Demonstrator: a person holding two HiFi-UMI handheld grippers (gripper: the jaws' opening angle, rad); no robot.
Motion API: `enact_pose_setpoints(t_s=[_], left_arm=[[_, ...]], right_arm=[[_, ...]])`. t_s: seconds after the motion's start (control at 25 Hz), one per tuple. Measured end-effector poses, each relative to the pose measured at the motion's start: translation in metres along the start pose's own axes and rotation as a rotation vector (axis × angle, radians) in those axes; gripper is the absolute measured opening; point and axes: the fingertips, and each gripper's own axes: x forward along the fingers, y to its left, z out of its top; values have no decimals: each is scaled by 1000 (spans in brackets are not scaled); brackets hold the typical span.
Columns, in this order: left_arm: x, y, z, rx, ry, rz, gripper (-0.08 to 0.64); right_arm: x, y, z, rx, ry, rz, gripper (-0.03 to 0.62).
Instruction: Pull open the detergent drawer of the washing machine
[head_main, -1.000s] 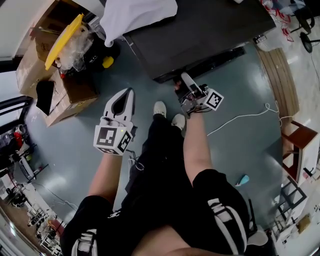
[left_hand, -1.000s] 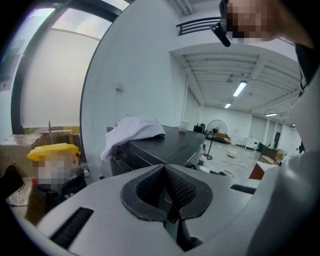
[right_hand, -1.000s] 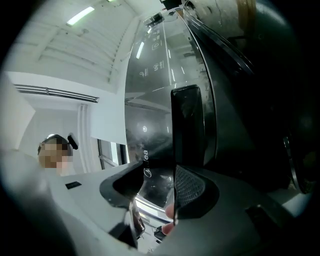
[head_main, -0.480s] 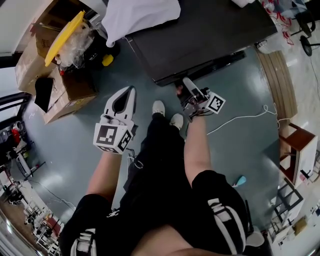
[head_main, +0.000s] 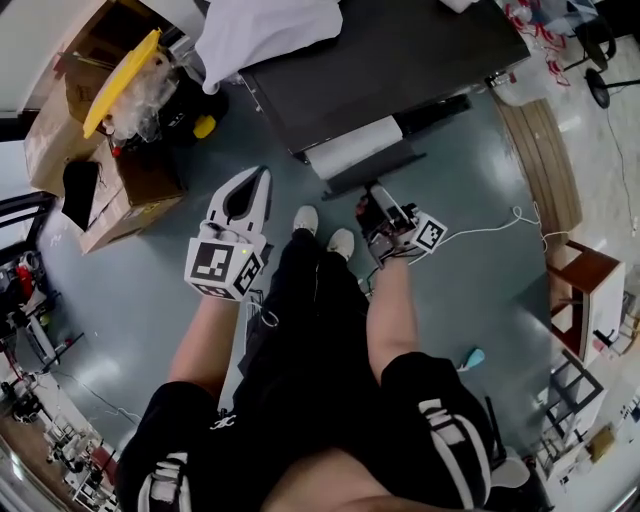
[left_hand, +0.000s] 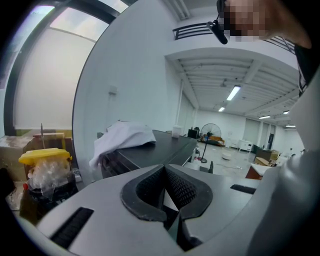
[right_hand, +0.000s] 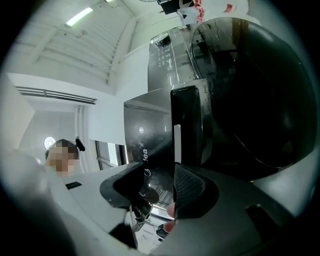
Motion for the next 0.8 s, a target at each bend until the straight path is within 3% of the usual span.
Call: enact_pose_setpoints(t_s=[0.36, 0.8], left_arm=[[-5, -41, 11, 26, -6, -69, 0], [-38, -78, -1, 49, -7, -111, 0]], right_arm=[[-44, 22, -12, 38, -41, -32, 190], [-89, 39, -19, 24, -95, -42, 187]])
